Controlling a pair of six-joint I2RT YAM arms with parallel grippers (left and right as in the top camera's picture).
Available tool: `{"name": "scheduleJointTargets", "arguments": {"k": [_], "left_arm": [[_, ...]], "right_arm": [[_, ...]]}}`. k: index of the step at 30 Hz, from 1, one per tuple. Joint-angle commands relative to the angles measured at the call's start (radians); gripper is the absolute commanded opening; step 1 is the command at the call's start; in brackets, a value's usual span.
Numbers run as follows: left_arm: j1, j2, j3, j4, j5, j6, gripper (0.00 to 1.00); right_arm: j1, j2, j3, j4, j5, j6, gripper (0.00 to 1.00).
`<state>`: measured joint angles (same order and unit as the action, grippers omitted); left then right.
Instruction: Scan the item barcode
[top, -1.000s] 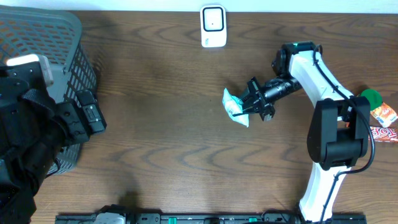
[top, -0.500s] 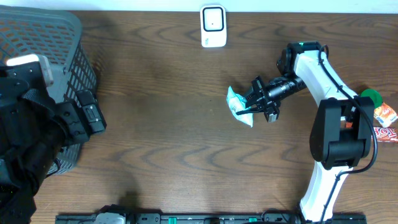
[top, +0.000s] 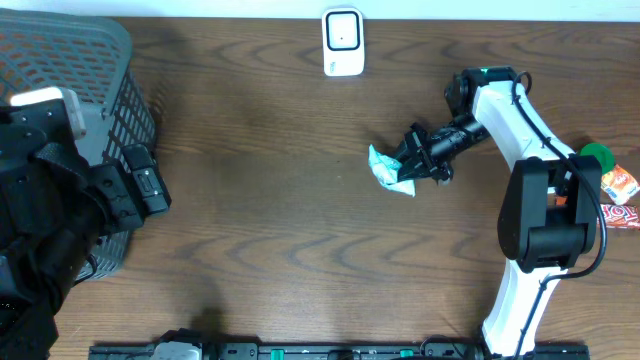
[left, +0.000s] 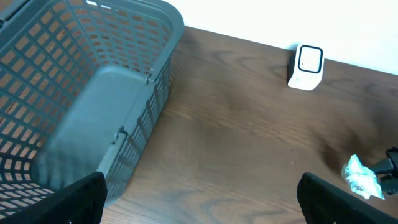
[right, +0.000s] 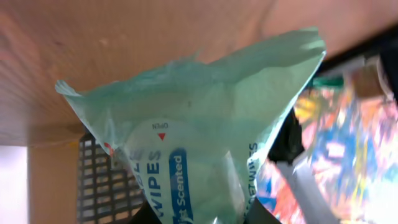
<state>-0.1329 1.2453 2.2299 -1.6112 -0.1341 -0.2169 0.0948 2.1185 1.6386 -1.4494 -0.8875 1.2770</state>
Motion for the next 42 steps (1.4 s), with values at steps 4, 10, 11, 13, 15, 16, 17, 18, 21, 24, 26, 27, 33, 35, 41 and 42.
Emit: {"name": "scheduleJointTargets", "arguments": {"k": [4,10,11,13,15,16,17,18,21,24,26,27,33,35,41,42], "left_arm": [[-0.003,-0.005,-0.001,-0.078,-0.009,-0.006,0.98],[-0.003,-0.005,-0.001,-0.078,-0.009,-0.006,0.98],[-0.003,-0.005,-0.001,-0.078,-0.009,-0.006,0.98],[-0.003,-0.005,-0.001,-0.078,-0.009,-0.006,0.98],[-0.003,-0.005,-0.001,-0.078,-0.009,-0.006,0.98],[-0.003,-0.005,-0.001,-0.078,-0.009,-0.006,0.98],[-0.003,-0.005,-0.001,-0.078,-0.009,-0.006,0.98],[-0.003,-0.005,-0.001,-0.078,-0.009,-0.006,0.98],[-0.003,-0.005,-0.001,-0.078,-0.009,-0.006,0.98],[-0.003,-0.005,-0.001,-0.078,-0.009,-0.006,0.98],[-0.003,-0.005,-0.001,-0.078,-0.009,-0.006,0.98],[-0.003,-0.005,-0.001,-0.078,-0.009,-0.006,0.98],[-0.003,-0.005,-0.001,-0.078,-0.009,-0.006,0.98],[-0.003,-0.005,-0.001,-0.078,-0.009,-0.006,0.98],[-0.003,-0.005,-0.001,-0.078,-0.009,-0.006,0.98],[-0.003,-0.005,-0.001,-0.078,-0.009,-0.006,0.98]], "right_arm": [[0.005,0.0,0.011,0.037,0.092,-0.075,0.19],[0.006,0.0,0.011,0.056,0.199,-0.091,0.47],[0.008,0.0,0.01,0.06,0.212,-0.099,0.53],[0.013,0.0,0.01,0.071,0.251,-0.105,0.54],[0.023,0.0,0.01,0.074,0.346,-0.106,0.58],[0.027,0.0,0.01,0.074,0.381,-0.111,0.62],[0.034,0.0,0.01,0.078,0.423,-0.128,0.64],[0.043,0.0,0.011,0.088,0.445,-0.156,0.67],[0.078,0.0,0.01,0.126,0.448,-0.235,0.71],[0.13,0.0,0.011,0.127,0.429,-0.227,0.75],[0.175,0.0,0.011,0.14,0.396,-0.22,0.77],[0.193,0.0,0.013,0.145,0.39,-0.208,0.78],[0.28,0.0,0.014,0.201,0.403,-0.188,0.99],[0.285,0.0,0.014,0.176,0.392,-0.146,0.99],[0.295,0.0,0.013,0.051,0.392,0.159,0.99],[0.303,0.0,0.013,0.042,0.395,0.219,0.99]]}}
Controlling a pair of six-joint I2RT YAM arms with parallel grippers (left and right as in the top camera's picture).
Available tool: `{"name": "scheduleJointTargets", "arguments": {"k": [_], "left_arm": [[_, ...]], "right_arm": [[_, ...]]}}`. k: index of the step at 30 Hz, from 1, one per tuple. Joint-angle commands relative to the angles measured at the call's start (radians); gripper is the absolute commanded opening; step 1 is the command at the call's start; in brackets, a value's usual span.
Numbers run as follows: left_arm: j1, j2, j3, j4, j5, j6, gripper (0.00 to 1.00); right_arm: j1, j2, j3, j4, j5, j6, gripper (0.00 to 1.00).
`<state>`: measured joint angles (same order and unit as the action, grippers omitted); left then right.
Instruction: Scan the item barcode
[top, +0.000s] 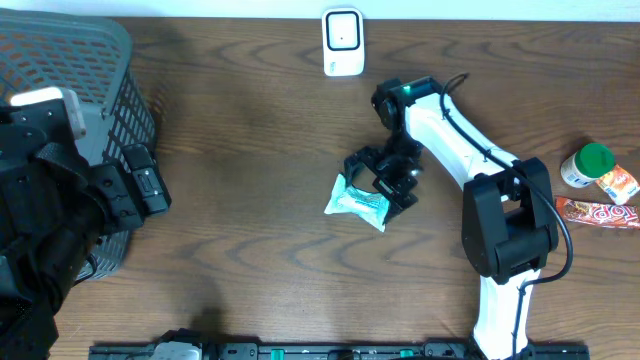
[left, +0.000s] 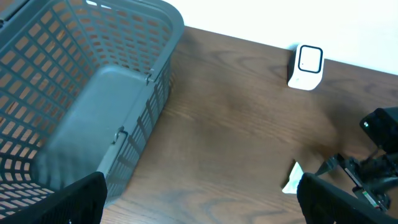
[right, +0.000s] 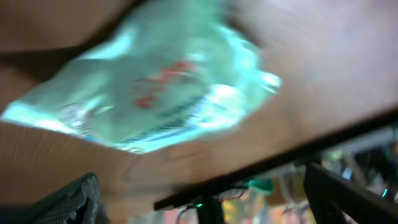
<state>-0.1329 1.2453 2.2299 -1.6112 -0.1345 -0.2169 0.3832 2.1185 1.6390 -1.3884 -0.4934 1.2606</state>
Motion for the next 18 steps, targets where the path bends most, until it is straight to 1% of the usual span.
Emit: {"name": "scheduleJointTargets", "arguments": {"k": [1,2,3,6,10,12,14,18], "left_arm": [[-0.003,-0.005,-0.001,-0.078,-0.009,-0.006,0.98],[-0.003,-0.005,-0.001,-0.078,-0.009,-0.006,0.98],[-0.003,-0.005,-0.001,-0.078,-0.009,-0.006,0.98],[-0.003,-0.005,-0.001,-0.078,-0.009,-0.006,0.98],[-0.003,-0.005,-0.001,-0.078,-0.009,-0.006,0.98],[-0.003,-0.005,-0.001,-0.078,-0.009,-0.006,0.98],[-0.003,-0.005,-0.001,-0.078,-0.009,-0.006,0.98],[-0.003,-0.005,-0.001,-0.078,-0.009,-0.006,0.98]], "right_arm": [[0.021,0.0,0.01,-0.02,0.01,0.274,0.99],[0.032,0.0,0.006,-0.019,0.028,0.338,0.99],[0.052,0.0,-0.003,-0.02,0.053,0.455,0.99],[0.079,0.0,-0.02,-0.01,0.072,0.637,0.99],[0.111,0.0,-0.025,0.048,0.157,0.79,0.99],[0.115,0.0,-0.025,0.107,0.203,0.788,0.99],[0.103,0.0,-0.025,0.162,0.203,0.788,0.99],[0.088,0.0,-0.024,0.162,0.228,0.788,0.99]]}}
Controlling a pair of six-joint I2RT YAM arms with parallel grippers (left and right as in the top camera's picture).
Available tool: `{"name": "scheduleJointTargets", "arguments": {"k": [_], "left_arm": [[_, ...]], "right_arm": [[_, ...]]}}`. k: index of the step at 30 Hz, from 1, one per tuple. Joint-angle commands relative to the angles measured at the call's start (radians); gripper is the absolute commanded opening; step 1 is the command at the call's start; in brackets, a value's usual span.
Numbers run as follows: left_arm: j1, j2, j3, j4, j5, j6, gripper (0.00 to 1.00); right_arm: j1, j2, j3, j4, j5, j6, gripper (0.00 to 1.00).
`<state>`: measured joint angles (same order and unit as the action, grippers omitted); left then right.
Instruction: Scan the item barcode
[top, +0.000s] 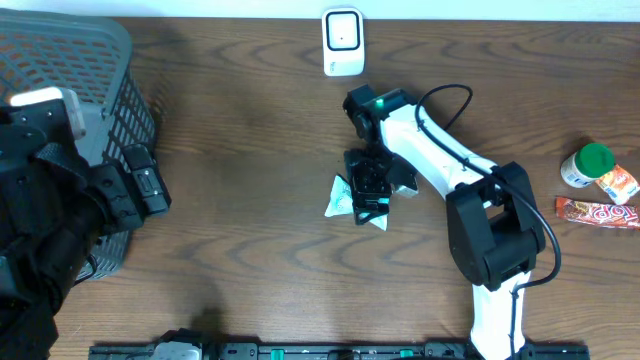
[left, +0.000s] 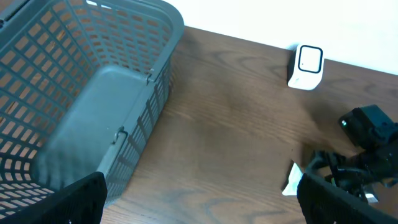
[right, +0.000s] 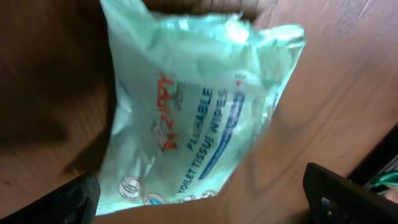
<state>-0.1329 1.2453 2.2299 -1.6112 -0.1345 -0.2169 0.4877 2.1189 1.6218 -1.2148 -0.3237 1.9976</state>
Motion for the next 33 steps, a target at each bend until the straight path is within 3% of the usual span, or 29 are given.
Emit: {"name": "scheduleJointTargets", "arguments": {"k": [1,6,16,18,21,23,25,27,30,33], "left_arm": [[-0.003,-0.005,-0.001,-0.078,-0.009,-0.006,0.98],[-0.003,-0.005,-0.001,-0.078,-0.009,-0.006,0.98],[-0.003,-0.005,-0.001,-0.078,-0.009,-0.006,0.98],[-0.003,-0.005,-0.001,-0.078,-0.009,-0.006,0.98],[-0.003,-0.005,-0.001,-0.078,-0.009,-0.006,0.98],[-0.003,-0.005,-0.001,-0.078,-0.009,-0.006,0.98],[-0.003,-0.005,-0.001,-0.078,-0.009,-0.006,0.98],[-0.003,-0.005,-0.001,-0.078,-0.009,-0.006,0.98],[-0.003,-0.005,-0.001,-0.078,-0.009,-0.006,0.98],[-0.003,-0.005,-0.001,-0.078,-0.009,-0.006,0.98]], "right_arm": [[-0.017,0.0,-0.007,-0.022,0.081,0.051,0.99],[-0.008,0.0,-0.016,-0.076,0.201,0.051,0.99],[0.018,0.003,-0.121,0.092,0.176,0.048,0.99],[0.019,0.006,-0.156,0.131,0.162,0.048,0.91],[0.019,0.008,-0.192,0.161,0.149,0.047,0.64],[0.015,0.008,-0.195,0.155,0.15,0.039,0.57],[0.011,0.007,-0.194,0.153,0.142,-0.02,0.4],[0.0,0.005,-0.187,0.152,0.079,-0.107,0.32],[-0.039,0.005,-0.164,0.147,-0.162,-0.356,0.08],[-0.085,0.005,-0.161,0.143,-0.468,-0.673,0.01]]}}
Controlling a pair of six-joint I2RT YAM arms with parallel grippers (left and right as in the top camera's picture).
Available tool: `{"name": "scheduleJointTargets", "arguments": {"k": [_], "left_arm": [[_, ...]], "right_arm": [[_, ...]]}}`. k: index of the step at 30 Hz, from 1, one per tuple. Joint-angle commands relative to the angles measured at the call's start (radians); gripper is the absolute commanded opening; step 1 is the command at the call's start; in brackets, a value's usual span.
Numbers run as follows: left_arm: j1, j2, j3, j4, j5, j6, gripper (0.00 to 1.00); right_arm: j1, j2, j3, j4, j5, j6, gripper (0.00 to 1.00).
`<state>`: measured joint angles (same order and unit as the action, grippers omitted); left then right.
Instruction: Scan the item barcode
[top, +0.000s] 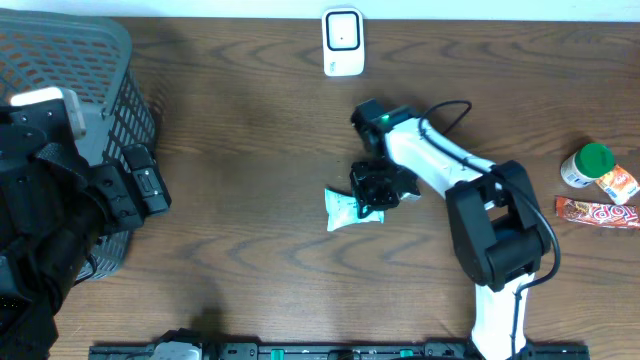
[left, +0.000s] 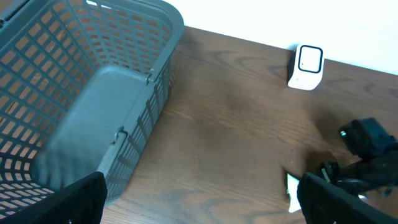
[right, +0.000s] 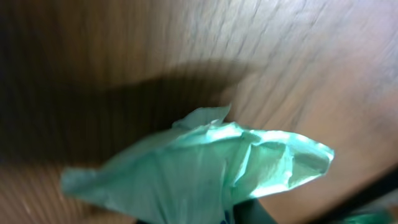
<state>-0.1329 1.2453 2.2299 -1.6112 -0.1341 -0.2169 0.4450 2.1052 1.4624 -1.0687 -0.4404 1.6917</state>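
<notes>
The item is a pale green pack of wipes (top: 347, 209), near the table's middle below the white scanner (top: 342, 42). My right gripper (top: 378, 190) is shut on the pack's right end. In the right wrist view the green pack (right: 186, 168) fills the lower half, pinched at the bottom edge over the wood. A white sliver of the pack (left: 291, 185) shows in the left wrist view, with the scanner (left: 306, 65) far behind. My left gripper (left: 199, 208) hangs open beside the basket, its fingers (left: 78, 198) wide apart and nothing between them.
A grey mesh basket (top: 105, 75) fills the far left, with the left arm (top: 60, 210) partly over it. At the right edge stand a green-lidded bottle (top: 587, 163), an orange packet (top: 620, 184) and a red snack bar (top: 598, 212).
My right gripper was open above the pack lying flat on the table; now it is shut on the pack's right end. The left arm has not moved.
First my right gripper held the pack at the table's right middle. Then the pack lay on the wood further left, below the scanner, with the gripper open beside it, then over it. Now the gripper is shut on it again.
</notes>
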Motion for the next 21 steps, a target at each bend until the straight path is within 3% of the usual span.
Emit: {"name": "scheduleJointTargets", "arguments": {"k": [1,3,11,15,21], "left_arm": [[-0.003,-0.005,-0.001,-0.078,-0.009,-0.006,0.98],[-0.003,-0.005,-0.001,-0.078,-0.009,-0.006,0.98],[-0.003,-0.005,-0.001,-0.078,-0.009,-0.006,0.98],[-0.003,-0.005,-0.001,-0.078,-0.009,-0.006,0.98],[-0.003,-0.005,-0.001,-0.078,-0.009,-0.006,0.98]], "right_arm": [[-0.057,0.018,-0.002,-0.01,-0.461,-0.473,0.02],[-0.084,0.018,-0.002,-0.057,-0.671,-0.655,0.01],[-0.143,0.018,-0.002,-0.145,-0.933,-0.809,0.01],[-0.179,0.018,-0.002,-0.015,-1.121,-1.065,0.01],[-0.229,0.018,-0.001,0.121,-1.122,-1.15,0.01]]}}
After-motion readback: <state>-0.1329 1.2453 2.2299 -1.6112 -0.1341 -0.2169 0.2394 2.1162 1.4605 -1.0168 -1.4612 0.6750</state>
